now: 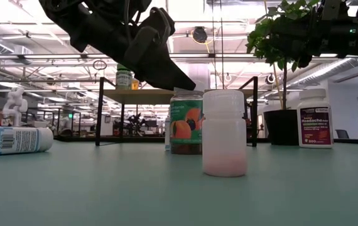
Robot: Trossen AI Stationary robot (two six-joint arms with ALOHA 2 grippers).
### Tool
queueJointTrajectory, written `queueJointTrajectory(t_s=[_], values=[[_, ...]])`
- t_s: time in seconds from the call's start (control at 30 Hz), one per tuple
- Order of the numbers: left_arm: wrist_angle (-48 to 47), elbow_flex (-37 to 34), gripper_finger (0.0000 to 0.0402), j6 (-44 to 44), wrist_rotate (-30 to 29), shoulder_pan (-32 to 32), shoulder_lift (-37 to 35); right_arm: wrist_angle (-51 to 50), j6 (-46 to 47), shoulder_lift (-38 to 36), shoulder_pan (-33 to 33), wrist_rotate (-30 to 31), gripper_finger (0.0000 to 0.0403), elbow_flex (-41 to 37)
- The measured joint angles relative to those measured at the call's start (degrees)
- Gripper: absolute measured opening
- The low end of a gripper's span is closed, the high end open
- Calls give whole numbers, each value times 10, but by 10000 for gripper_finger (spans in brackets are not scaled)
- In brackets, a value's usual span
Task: Pick and place medicine bottles onto shelf by color
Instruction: Put the dark green bottle on the shelf
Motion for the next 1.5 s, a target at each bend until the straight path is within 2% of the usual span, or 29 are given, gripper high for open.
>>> queueJointTrajectory(t_s=[0.27,0.43,0.93,1.07,1.27,1.5], values=[[-3,0,241,-13,-6,0,-2,0,3,0,0,0,224,0],[-30,-1,244,-29,-28,-4,-35,-1,6,0,0,0,224,0],[-241,-1,242,-103,-158,2,-256,-7,20,10,0,-1,224,0],[-273,-1,242,-103,-187,22,-306,-4,20,11,0,-1,224,0],[-301,5,243,-100,-194,76,-360,0,20,13,0,-1,224,0],[-433,85,243,-87,-194,148,-365,0,20,13,0,0,224,0]])
